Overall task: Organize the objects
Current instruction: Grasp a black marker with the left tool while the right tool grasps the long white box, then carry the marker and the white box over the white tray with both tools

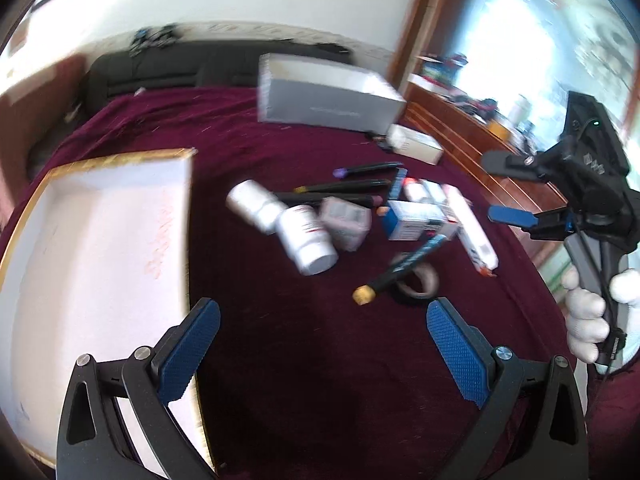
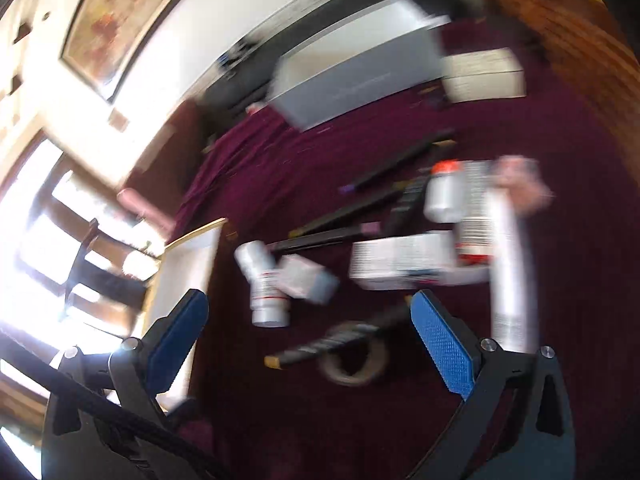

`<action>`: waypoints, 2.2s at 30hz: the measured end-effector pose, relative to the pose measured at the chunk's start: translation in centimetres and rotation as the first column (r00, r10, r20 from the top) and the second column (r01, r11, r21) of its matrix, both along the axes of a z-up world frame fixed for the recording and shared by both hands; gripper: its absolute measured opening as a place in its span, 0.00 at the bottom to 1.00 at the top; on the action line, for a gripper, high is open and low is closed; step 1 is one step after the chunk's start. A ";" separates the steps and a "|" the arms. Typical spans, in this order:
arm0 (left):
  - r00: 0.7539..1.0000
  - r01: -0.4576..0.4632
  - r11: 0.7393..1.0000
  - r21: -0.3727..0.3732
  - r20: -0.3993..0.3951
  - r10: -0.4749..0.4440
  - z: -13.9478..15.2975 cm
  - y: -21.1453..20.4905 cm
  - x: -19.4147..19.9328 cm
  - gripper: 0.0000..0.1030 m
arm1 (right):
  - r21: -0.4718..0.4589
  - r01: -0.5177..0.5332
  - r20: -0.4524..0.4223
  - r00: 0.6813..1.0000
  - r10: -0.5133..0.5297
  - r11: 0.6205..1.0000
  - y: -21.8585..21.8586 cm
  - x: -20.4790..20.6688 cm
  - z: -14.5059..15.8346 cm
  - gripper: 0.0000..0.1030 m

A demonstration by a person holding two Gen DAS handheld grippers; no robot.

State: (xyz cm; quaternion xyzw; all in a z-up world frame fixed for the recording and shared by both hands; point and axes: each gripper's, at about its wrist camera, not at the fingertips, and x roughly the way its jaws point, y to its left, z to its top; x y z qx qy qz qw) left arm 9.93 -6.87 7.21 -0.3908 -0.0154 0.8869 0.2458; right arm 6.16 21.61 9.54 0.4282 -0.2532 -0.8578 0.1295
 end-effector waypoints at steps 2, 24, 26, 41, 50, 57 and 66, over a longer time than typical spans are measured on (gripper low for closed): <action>0.996 0.078 0.997 -0.020 -0.031 -0.079 0.4 2.1 0.2 0.97 | 0.025 0.066 -0.004 0.998 -0.065 0.998 1.7 1.3 -0.5 0.99; 0.917 0.395 0.893 -0.214 0.140 -0.372 -3.7 13.8 -5.1 0.11 | 0.018 0.137 0.058 0.989 -0.138 0.990 6.9 2.5 -4.8 0.99; 0.925 0.376 0.901 -0.216 0.142 -0.352 -3.6 12.9 -4.8 0.11 | 0.043 0.133 0.065 0.989 -0.135 0.990 6.5 1.9 -4.7 0.99; 0.956 0.280 0.958 -0.056 0.112 -0.273 -1.1 6.8 -0.7 0.11 | 0.609 0.073 0.126 0.974 -0.187 0.790 1.4 -3.1 -6.6 0.41; 0.964 0.238 0.971 0.017 0.118 -0.238 -0.6 4.2 -0.1 0.11 | 0.520 0.122 0.151 0.961 -0.231 0.846 3.5 -2.2 -5.9 0.13; 0.976 0.187 0.978 0.091 0.093 -0.195 1.1 0.5 0.5 0.11 | 0.307 0.152 0.110 0.975 -0.194 0.939 4.2 1.8 -1.9 0.13; 0.994 0.026 0.996 0.086 0.105 -0.035 5.3 -7.4 -3.4 0.11 | 0.067 -0.127 0.042 0.991 0.124 0.990 -6.9 -0.3 3.7 0.13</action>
